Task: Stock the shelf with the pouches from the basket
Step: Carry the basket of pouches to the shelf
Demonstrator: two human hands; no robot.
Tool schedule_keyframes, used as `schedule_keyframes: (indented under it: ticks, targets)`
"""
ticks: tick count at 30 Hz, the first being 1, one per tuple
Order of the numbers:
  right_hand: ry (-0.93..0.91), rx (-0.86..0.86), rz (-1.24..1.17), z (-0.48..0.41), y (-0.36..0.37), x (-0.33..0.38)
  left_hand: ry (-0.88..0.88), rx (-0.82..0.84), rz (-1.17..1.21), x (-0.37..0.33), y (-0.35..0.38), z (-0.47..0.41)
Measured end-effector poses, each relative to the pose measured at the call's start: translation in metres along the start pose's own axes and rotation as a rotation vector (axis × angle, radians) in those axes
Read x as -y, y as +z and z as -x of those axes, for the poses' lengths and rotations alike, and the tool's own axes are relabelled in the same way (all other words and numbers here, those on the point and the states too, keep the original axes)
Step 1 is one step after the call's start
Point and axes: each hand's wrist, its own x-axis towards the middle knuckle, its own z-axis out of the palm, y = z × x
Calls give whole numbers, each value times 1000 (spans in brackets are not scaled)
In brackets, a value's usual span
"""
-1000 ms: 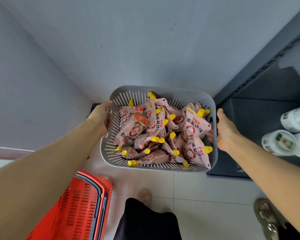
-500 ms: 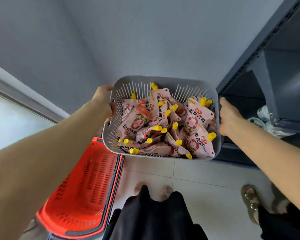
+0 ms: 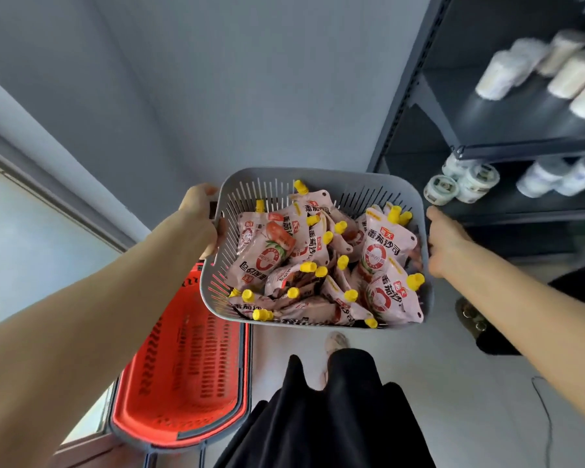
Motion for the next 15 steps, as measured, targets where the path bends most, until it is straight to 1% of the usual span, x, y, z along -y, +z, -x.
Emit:
schedule_keyframes:
  ticks: [3, 7, 15]
  targets:
    - [26, -47, -51, 41, -28, -30, 23, 18, -105, 18, -6, 19]
    - [106, -105, -156, 86, -74, -78, 80, 44, -275, 46, 3, 46]
    - [184, -274, -368, 145, -192, -164, 73, 167, -568, 131, 60, 90]
